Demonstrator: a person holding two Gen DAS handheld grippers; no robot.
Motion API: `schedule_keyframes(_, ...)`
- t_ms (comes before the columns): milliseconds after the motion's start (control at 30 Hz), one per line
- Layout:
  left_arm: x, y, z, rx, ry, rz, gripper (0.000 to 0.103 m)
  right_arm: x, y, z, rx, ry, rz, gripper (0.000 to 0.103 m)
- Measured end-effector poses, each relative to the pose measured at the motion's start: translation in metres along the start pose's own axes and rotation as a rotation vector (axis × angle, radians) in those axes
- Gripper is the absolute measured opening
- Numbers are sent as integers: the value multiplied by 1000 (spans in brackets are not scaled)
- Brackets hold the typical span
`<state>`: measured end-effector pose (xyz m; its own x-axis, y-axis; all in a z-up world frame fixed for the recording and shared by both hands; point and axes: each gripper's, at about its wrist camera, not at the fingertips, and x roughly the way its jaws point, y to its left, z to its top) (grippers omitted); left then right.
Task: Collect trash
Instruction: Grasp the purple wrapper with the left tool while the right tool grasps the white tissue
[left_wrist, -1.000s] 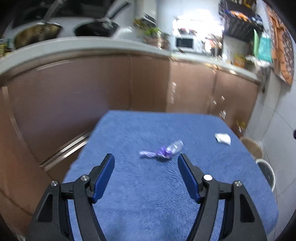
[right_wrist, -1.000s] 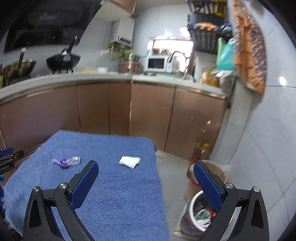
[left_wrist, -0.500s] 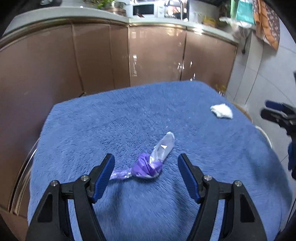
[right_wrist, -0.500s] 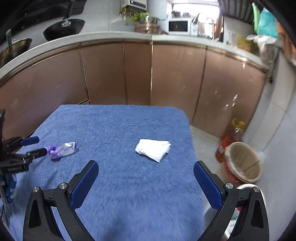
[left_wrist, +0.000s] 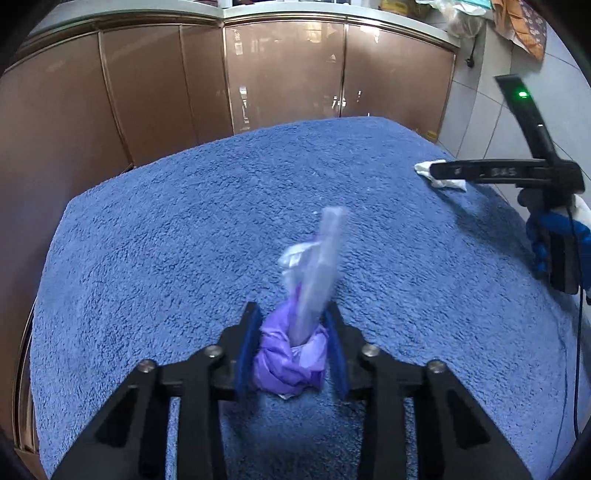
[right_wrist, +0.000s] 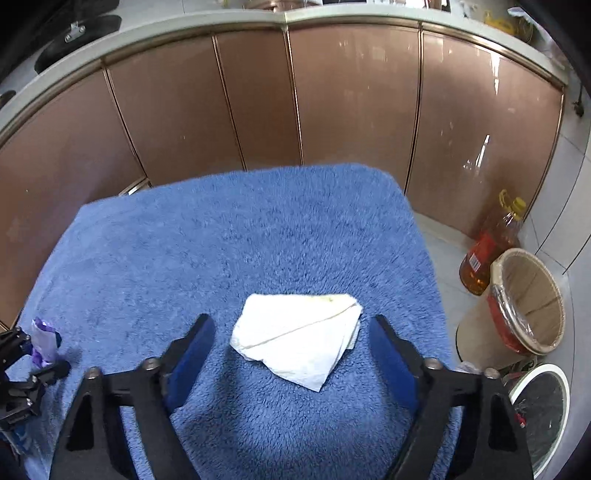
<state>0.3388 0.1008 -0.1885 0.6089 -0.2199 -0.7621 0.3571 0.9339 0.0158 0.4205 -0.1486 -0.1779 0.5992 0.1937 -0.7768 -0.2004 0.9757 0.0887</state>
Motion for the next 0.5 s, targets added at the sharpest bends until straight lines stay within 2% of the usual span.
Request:
schedule_keyframes(100, 0, -4, 0, 14, -4, 9, 27, 2, 4, -4, -26, -1, -15, 54)
schedule_keyframes(200, -1, -6, 0, 14, -8, 23, 26, -2, 3, -5, -30, -7, -7, 30)
schedule_keyframes(233, -2, -7, 0, 8, -10, 27, 26, -6, 2, -6, -31, -13, 0, 26)
schedule_keyframes(333, -10, -4, 0, -25, -26, 26, 25, -20, 5, -7, -44, -36, 23, 18)
schedule_keyframes(500, -35, -9, 2, -46, -70, 35, 25, -54, 19, -12, -82, -86, 62, 15)
